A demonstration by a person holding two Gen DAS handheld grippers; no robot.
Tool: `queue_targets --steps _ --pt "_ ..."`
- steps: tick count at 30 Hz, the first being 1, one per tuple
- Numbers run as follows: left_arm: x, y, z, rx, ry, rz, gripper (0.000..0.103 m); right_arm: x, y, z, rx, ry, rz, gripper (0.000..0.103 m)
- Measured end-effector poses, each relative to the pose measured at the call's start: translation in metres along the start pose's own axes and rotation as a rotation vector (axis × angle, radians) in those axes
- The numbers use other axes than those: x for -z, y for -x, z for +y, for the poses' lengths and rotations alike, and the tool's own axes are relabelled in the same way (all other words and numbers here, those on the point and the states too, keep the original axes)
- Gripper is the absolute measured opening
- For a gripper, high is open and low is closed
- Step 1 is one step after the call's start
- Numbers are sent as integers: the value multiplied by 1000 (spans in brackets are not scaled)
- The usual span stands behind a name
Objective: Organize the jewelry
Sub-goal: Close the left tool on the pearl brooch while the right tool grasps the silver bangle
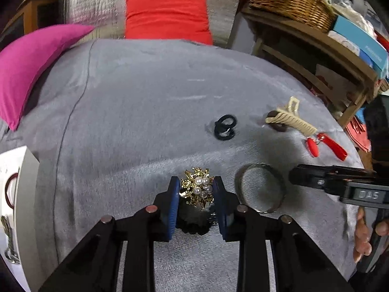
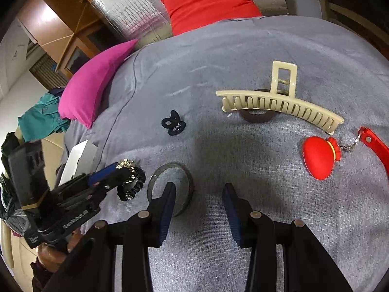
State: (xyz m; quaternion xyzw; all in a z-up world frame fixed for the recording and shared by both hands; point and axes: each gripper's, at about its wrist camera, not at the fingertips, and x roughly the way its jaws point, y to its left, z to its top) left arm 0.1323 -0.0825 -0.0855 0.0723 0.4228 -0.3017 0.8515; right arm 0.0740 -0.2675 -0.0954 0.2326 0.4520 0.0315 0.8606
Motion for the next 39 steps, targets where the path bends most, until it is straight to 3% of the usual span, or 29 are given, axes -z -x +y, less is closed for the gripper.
queue_targets --steps 7,14,17,20,22,28,39 --pt "-5 22 14 19 42 -53 28 2 -3 6 10 36 1 53" --pt "-2 31 35 -32 96 -62 28 9 -15 30 153 173 -27 52" --pt "-1 30 35 -43 93 -54 28 15 -23 45 289 286 -48 36" --pt "0 30 36 -40 94 -52 28 18 -26 49 340 336 -61 27" --pt "-1 30 34 -41 93 -52 28 18 -24 48 365 346 -72 11" --pt "-1 29 33 -38 95 -50 28 11 -12 35 284 268 -75 4" --pt "0 35 26 -44 85 -60 28 0 15 14 187 131 -124 4"
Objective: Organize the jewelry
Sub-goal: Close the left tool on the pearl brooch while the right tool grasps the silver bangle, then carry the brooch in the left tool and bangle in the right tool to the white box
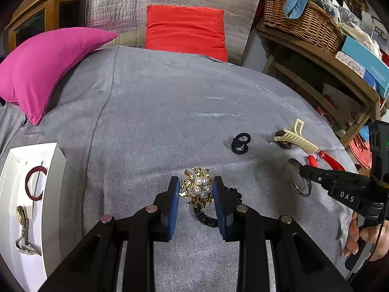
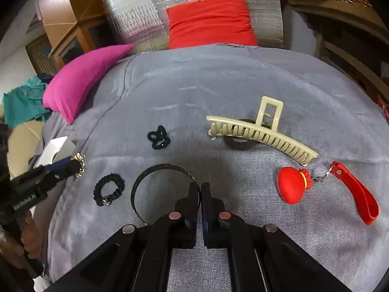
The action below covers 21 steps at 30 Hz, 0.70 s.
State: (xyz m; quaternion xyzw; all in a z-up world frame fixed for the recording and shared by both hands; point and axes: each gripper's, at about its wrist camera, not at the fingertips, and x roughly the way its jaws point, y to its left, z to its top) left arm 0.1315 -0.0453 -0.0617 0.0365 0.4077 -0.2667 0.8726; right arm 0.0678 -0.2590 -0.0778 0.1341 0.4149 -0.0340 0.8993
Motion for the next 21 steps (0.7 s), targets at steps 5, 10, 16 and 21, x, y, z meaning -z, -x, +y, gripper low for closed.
queue_targets --steps 5,10,16,21 --pt "1 5 -1 -4 1 -3 28 1 4 2 -6 3 -7 4" --pt "3 11 -2 -17 -5 -12 28 3 10 3 -4 4 -20 4" --pt "7 30 -6 -84 -8 -49 28 4 19 6 -17 8 -38 4" --pt "14 56 1 -173 7 -94 28 6 30 20 -48 25 -56 4"
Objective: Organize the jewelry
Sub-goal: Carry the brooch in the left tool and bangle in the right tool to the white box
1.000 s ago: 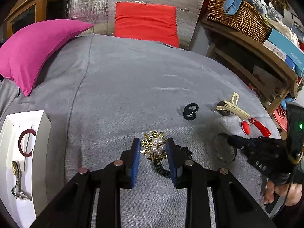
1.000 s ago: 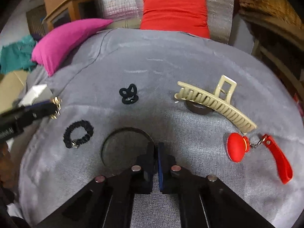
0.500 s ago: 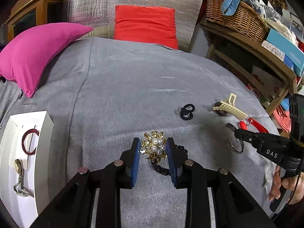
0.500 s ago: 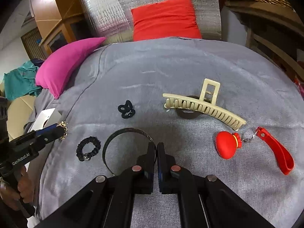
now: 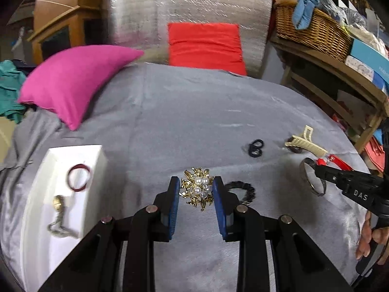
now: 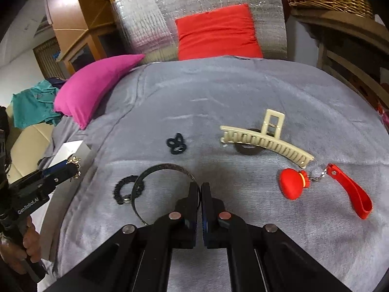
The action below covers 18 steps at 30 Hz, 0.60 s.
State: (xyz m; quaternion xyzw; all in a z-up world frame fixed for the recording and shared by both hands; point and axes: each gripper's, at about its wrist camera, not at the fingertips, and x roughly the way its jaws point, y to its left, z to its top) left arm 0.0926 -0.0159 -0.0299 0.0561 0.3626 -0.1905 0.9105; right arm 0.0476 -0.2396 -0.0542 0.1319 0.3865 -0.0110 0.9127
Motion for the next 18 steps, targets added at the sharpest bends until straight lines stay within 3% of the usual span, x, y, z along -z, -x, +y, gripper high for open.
queue_targets --steps 7,14,18 --pt "11 38 26 -86 32 -62 28 5 12 41 -47 59 -35 4" --pt "27 69 63 -167 79 -77 28 10 3 97 -83 140 -16 4" --pt "42 83 101 -209 157 -61 28 7 -2 140 -120 185 -17 4"
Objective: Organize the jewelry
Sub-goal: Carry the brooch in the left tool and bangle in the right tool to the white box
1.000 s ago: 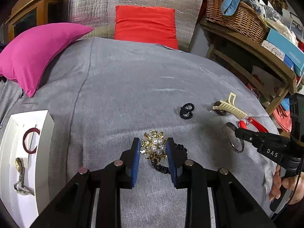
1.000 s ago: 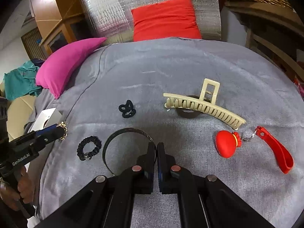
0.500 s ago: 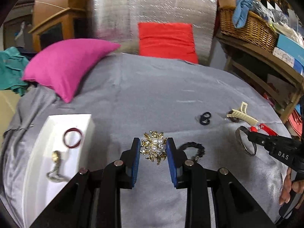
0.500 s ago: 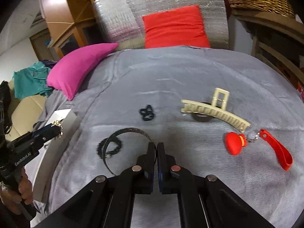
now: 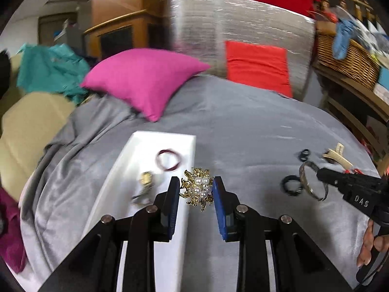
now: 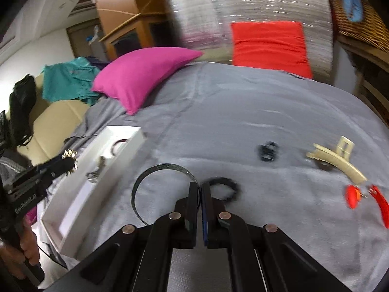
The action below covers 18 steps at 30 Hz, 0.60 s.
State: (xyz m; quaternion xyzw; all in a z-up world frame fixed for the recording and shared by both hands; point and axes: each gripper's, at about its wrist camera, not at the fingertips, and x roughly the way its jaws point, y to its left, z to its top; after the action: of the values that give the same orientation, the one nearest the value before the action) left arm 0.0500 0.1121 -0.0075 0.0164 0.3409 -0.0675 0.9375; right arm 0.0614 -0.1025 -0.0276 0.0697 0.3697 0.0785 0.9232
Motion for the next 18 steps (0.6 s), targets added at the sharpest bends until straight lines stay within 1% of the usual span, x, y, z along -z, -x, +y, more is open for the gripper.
queue_targets --steps 3,9,13,15,18 --pt "7 -7 30 -45 47 41 28 -11 -10 35 -21 54 -4 4" --pt "18 -40 73 -66 159 157 28 -39 -48 91 -71 102 7 4" --pt "20 -60 89 -68 221 199 28 -50 -79 122 -107 133 39 4" --pt "21 -70 93 -57 247 227 28 -54 -96 136 -114 148 57 4" --pt "23 -82 95 -56 273 264 28 -61 -122 148 -121 138 92 4"
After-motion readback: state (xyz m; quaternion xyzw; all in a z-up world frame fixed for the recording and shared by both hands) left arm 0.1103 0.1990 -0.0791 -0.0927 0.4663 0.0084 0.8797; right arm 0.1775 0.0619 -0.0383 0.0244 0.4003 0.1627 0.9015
